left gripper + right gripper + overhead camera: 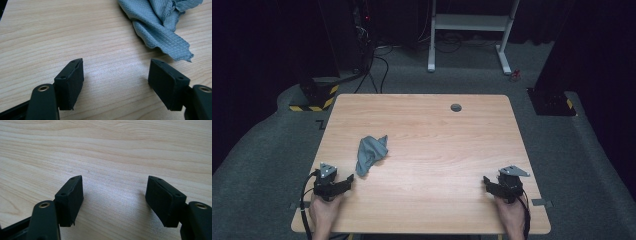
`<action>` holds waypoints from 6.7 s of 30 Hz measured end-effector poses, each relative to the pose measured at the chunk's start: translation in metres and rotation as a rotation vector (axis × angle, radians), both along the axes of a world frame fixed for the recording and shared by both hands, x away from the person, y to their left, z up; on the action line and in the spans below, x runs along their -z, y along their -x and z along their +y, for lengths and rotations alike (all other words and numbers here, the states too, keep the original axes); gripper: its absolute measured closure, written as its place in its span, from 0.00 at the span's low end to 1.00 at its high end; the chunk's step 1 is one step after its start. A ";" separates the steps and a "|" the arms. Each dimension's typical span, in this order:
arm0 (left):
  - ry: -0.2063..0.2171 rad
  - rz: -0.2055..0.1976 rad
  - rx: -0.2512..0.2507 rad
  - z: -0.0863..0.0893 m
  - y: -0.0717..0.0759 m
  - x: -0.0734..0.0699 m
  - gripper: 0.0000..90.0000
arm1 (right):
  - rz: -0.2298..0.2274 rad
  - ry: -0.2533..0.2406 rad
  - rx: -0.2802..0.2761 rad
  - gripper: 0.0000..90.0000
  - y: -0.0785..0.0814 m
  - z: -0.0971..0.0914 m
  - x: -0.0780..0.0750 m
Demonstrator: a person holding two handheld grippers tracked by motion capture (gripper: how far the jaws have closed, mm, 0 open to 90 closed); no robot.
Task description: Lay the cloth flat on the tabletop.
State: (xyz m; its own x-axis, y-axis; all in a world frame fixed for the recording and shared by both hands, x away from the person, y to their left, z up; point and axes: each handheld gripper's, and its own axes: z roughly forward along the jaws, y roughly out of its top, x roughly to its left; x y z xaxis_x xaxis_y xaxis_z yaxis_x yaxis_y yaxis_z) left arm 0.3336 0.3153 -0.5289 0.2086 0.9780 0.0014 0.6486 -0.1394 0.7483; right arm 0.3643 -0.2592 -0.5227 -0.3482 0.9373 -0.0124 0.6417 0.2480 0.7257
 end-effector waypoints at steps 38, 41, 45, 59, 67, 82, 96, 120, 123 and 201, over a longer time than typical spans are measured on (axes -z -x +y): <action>0.085 -0.057 0.057 -0.012 0.001 -0.010 0.27 | 0.000 0.000 0.000 0.34 0.001 0.000 0.000; 0.099 -0.052 0.074 -0.016 -0.002 -0.013 0.28 | 0.000 0.000 0.001 0.34 0.001 0.000 0.000; 0.083 -0.045 0.095 -0.022 -0.009 -0.015 0.28 | 0.000 0.000 0.001 0.34 0.001 0.000 0.000; 0.067 -0.035 0.141 -0.044 -0.036 -0.022 0.30 | 0.000 0.000 0.000 0.34 0.001 0.000 0.000; 0.041 0.000 0.149 -0.054 -0.056 -0.020 0.32 | 0.000 0.000 0.000 0.34 0.001 0.000 0.000; 0.032 0.035 0.132 -0.060 -0.076 -0.006 0.35 | 0.000 0.001 0.000 0.34 0.001 0.000 0.000; -0.029 0.009 0.102 -0.053 -0.078 -0.007 0.78 | 0.000 0.000 0.000 0.34 0.001 0.000 0.000; 0.054 -0.009 0.230 -0.074 -0.067 -0.011 0.91 | 0.000 0.000 0.000 0.34 0.001 0.000 0.000; 0.060 -0.006 0.244 -0.078 -0.067 -0.011 0.91 | 0.000 -0.001 0.000 0.34 0.001 0.000 0.000; 0.189 -0.054 0.562 -0.179 -0.031 -0.036 0.88 | -0.025 -0.001 -0.051 0.68 0.002 0.005 -0.001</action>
State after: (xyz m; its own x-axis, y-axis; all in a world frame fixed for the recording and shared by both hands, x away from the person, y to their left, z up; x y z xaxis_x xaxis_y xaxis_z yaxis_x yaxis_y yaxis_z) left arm 0.3643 0.1362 -0.4932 0.6986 0.7022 -0.1372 0.4742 -0.3108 0.8237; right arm 0.3624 -0.2540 -0.5219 -0.3956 0.9182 -0.0204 0.6100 0.2793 0.7416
